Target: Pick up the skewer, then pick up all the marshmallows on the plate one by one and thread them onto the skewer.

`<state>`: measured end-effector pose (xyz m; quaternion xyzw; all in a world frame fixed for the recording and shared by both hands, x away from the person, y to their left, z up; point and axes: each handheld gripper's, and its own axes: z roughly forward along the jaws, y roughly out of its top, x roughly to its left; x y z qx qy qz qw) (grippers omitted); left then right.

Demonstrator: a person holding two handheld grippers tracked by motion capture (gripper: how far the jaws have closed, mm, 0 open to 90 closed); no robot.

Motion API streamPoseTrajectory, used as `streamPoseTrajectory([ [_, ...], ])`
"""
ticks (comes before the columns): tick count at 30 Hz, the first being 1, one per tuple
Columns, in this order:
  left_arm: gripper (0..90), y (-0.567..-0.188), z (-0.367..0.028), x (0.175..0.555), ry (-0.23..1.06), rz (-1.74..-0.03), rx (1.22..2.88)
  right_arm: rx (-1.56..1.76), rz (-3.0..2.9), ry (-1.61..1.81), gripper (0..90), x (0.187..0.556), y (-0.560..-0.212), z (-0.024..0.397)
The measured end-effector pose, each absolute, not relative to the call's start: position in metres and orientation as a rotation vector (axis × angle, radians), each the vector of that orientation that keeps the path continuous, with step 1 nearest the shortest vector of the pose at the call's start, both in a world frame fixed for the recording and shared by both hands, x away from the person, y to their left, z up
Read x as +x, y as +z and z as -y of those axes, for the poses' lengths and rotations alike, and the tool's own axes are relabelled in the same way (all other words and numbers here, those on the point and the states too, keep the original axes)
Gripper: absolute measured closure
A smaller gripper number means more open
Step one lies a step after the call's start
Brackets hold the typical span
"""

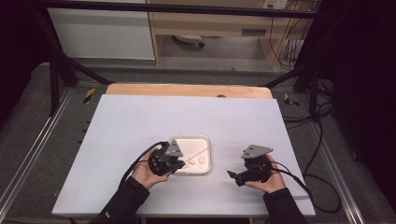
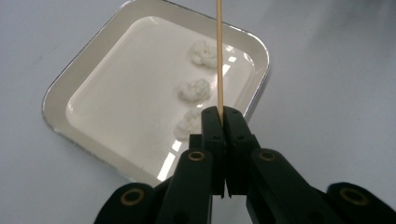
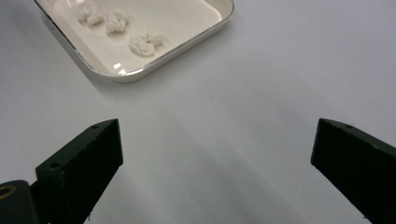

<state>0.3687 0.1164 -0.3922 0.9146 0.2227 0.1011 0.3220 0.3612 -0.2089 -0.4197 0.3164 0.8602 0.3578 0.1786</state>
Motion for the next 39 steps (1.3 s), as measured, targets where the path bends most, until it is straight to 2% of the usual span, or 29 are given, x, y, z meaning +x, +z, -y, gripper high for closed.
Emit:
streamPoseTrajectory([
  [15,88.9,-0.404,-0.173,0.350,0.309,-0.732,2.220,0.996,-2.393,1.097,0.8,0.367,-0.416,0.194],
  [39,88.9,-0.423,-0.211,0.326,0.362,-0.803,2.077,1.008,-2.382,1.214,2.0,0.390,-0.412,0.139],
])
